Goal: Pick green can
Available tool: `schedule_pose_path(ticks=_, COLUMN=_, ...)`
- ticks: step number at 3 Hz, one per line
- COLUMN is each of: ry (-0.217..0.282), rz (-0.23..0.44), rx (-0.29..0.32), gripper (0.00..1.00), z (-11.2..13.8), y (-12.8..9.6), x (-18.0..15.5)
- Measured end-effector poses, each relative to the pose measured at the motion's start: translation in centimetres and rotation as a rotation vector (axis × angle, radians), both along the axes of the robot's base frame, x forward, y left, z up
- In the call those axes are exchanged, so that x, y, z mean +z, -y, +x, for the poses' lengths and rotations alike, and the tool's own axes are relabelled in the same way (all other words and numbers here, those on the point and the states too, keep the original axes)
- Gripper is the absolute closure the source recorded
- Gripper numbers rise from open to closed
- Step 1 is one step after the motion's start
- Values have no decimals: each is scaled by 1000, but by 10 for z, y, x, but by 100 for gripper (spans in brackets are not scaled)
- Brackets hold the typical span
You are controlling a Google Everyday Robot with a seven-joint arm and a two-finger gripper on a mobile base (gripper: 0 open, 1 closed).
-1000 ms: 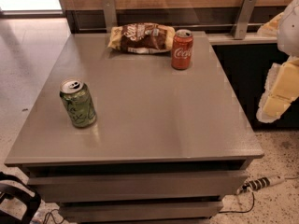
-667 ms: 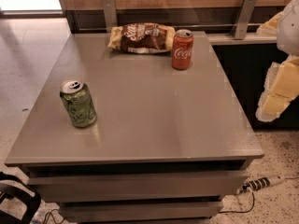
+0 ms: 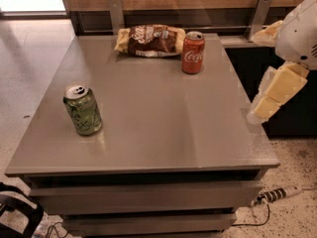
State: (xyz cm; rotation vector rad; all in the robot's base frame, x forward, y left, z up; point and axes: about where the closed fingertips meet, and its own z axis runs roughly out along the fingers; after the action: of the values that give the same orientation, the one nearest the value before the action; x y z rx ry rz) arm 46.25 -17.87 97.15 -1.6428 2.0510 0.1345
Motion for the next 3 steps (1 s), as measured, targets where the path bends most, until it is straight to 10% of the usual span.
schedule_pose_path(ticks=3, ry=137, rz=520, rx=63, gripper=0, z=10, y=-110, x=-19)
